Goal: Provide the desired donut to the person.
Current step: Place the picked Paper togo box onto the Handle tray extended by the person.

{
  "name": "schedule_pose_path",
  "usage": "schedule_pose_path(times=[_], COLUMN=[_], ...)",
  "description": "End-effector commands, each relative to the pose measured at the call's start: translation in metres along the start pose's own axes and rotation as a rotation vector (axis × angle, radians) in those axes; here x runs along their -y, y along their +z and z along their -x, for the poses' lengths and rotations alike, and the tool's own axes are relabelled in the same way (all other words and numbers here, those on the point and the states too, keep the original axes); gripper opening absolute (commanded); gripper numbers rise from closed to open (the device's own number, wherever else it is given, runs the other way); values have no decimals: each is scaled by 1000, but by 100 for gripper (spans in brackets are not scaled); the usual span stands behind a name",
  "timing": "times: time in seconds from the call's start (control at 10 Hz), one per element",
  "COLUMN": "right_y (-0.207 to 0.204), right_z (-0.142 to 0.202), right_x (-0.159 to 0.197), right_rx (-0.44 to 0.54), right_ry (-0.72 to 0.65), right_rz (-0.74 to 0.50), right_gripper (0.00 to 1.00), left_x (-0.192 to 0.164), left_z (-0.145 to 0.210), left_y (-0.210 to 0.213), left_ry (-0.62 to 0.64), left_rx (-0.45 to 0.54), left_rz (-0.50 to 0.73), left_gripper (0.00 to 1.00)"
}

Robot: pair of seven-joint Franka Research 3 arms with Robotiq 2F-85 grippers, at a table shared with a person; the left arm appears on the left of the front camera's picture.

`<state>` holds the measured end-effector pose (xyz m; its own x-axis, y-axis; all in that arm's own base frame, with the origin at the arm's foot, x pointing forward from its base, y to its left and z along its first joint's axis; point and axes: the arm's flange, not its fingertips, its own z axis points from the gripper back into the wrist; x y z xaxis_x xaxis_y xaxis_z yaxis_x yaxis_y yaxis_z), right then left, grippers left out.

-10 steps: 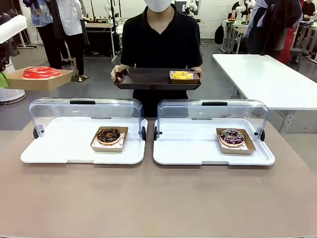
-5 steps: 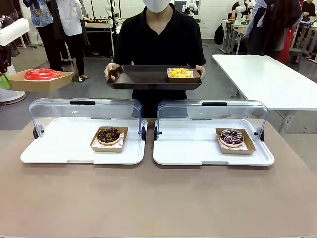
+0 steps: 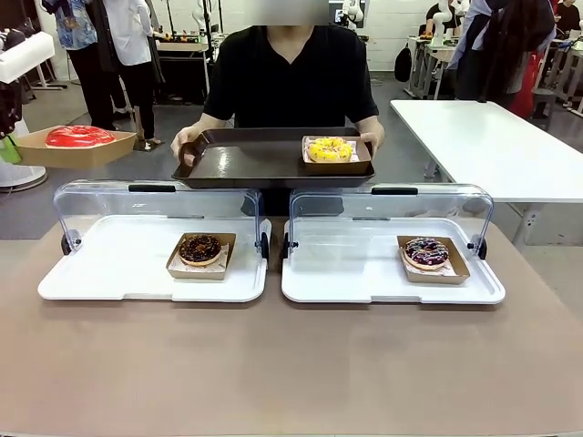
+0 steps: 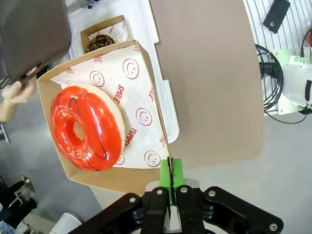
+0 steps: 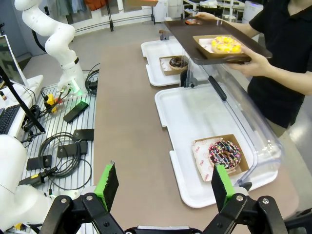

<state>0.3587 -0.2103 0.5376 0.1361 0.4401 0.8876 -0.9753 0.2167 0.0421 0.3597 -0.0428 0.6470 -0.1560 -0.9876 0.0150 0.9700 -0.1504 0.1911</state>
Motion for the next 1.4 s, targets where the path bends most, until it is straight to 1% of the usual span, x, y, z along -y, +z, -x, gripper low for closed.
schedule_pose_path(times=[0.0,0.3,0.4,0.5,0.6,0.8,0.9,1.0,1.1,1.3], right_y=[0,0,0,0,0,0,0,0,0,0], right_z=[1,1,1,1,1,1,1,1,1,1], right_x=[-1,-1,-1,-1,-1,-1,-1,-1,-1,-1], right_rx=[13,13,13,13,13,13,13,13,13,13], right_ry=[6,6,6,6,6,6,6,6,6,6], right_rz=[-4,-4,-4,-4,-4,-4,-4,-4,-4,-4], right_gripper=[100,100,100,100,100,100,100,100,100,100], left_x=[2,2,0,-7,-9,-29,-39,-59,-72,-116], left_z=[0,0,0,-13,-35,-78,-100,-124,-143,-164], left_y=[2,2,0,3,8,18,18,15,9,-4], left_ry=[6,6,0,-34,-66,-145,-160,-184,-180,-149], left_rx=[-1,-1,0,5,6,-7,-8,-15,-13,-17], left_rz=[1,1,0,-24,-51,-115,-133,-149,-152,-146], left_gripper=[0,0,2,2,2,2,2,2,2,2])
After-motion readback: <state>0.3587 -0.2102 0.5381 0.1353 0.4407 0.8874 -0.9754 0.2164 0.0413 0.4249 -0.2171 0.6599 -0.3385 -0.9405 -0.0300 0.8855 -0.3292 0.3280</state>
